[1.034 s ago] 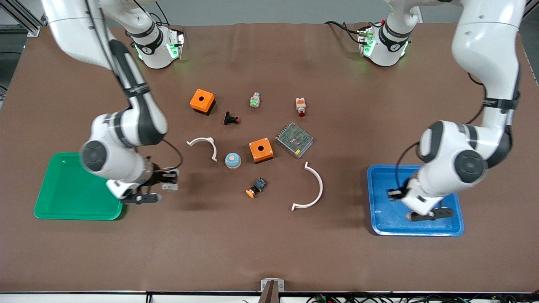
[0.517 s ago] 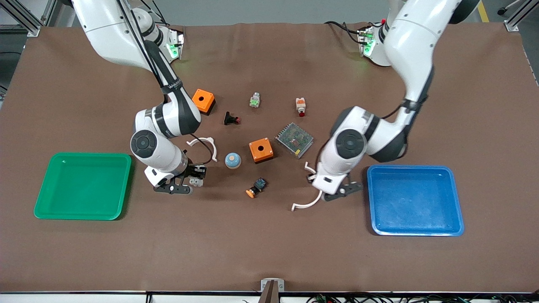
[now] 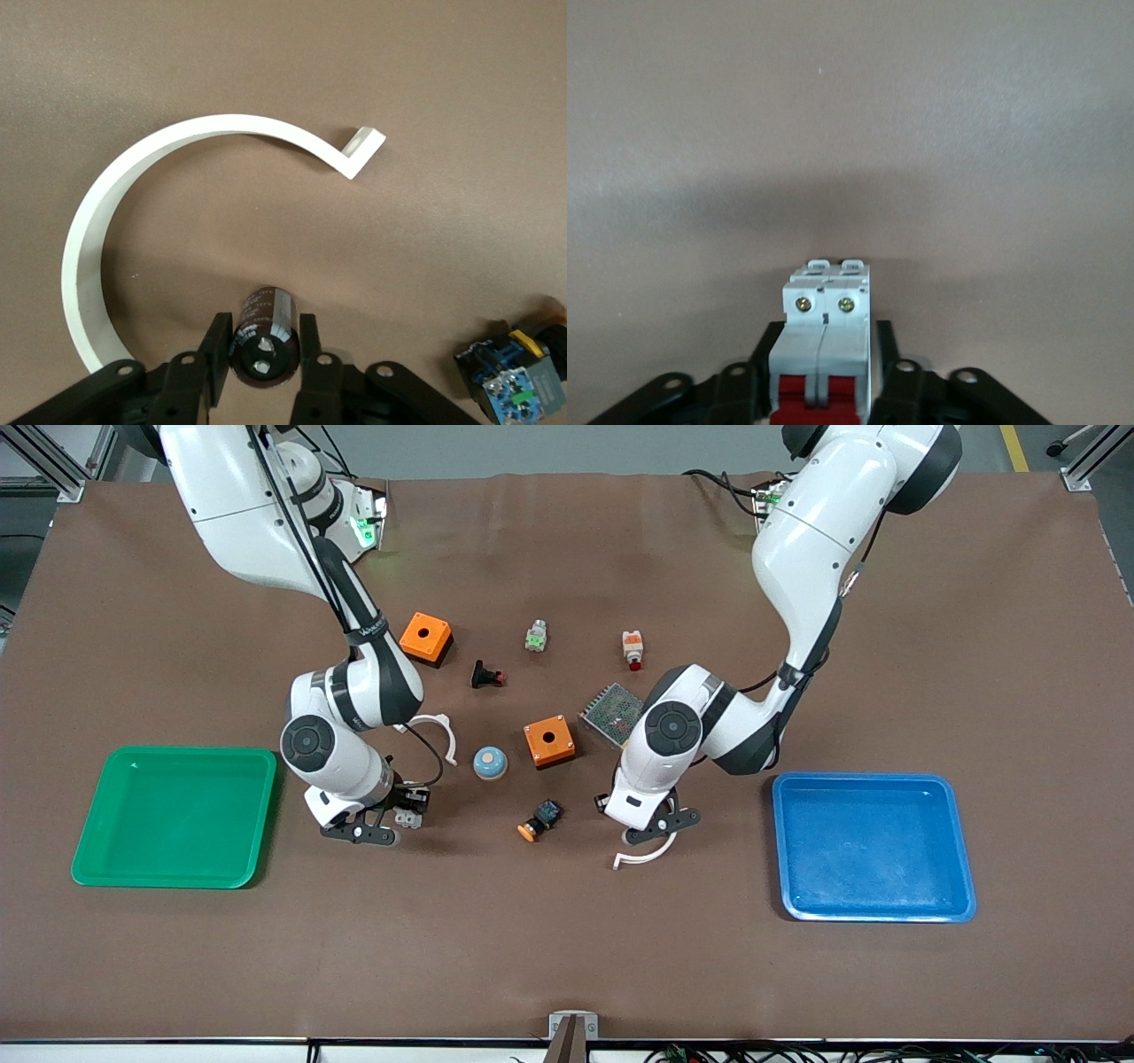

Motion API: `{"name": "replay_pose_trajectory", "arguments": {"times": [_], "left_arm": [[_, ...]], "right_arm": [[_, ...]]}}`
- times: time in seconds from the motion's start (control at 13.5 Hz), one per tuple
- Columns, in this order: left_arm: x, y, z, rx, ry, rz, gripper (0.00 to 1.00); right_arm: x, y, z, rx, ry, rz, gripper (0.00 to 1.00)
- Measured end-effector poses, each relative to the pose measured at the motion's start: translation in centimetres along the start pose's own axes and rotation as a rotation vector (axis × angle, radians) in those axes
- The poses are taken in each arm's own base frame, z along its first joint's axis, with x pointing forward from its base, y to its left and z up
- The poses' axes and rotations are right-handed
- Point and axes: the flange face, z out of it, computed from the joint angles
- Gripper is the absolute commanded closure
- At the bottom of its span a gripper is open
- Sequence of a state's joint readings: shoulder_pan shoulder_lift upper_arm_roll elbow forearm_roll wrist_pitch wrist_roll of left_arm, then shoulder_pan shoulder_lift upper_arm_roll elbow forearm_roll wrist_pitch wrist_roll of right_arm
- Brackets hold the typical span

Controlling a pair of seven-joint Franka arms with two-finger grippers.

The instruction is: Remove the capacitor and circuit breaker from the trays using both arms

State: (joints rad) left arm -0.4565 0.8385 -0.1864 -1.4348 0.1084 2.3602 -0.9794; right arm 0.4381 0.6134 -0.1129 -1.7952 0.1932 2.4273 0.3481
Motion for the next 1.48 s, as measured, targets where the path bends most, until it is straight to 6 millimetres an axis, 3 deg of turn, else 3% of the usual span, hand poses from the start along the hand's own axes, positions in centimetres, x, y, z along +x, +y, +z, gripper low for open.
{"name": "replay_pose_trajectory", "arguments": {"times": [0.22,0.37,0.52,0.66,0.89,1.11,1.18,1.48], "left_arm": [[0.5,0.3,-0.7,0.001,0.030,0.020,0.00],[1.3,0.5,-2.3,-0.005,0.054,0.022,0.00],[3.0,-0.1,-6.0,0.011,0.069,0.003,0.00],[5.0,-1.8,-11.6,0.053,0.090,-0.008,0.00],[7.1,-5.7,-19.3,0.131,0.081,-0.021,0.00],[9.0,-10.5,-24.4,0.209,0.040,0.047,0.00],[10.2,-13.1,-26.6,0.227,0.027,0.084,0.00],[11.9,-20.1,-33.4,0.271,-0.015,0.135,0.00]], "right_arm": [[0.9,-0.4,-1.4,-0.001,-0.014,-0.001,0.00],[2.0,-0.5,-3.7,-0.033,-0.057,-0.014,0.00],[3.6,0.3,-7.5,-0.093,-0.086,-0.041,0.00],[4.8,2.0,-11.8,-0.113,-0.120,-0.085,0.00],[5.6,7.3,-17.6,-0.104,-0.170,-0.128,0.00],[6.0,14.0,-23.0,-0.085,-0.178,-0.135,0.00],[5.9,17.1,-25.3,-0.082,-0.169,-0.142,0.00],[5.1,23.4,-29.3,-0.068,-0.174,-0.122,0.00]]}}
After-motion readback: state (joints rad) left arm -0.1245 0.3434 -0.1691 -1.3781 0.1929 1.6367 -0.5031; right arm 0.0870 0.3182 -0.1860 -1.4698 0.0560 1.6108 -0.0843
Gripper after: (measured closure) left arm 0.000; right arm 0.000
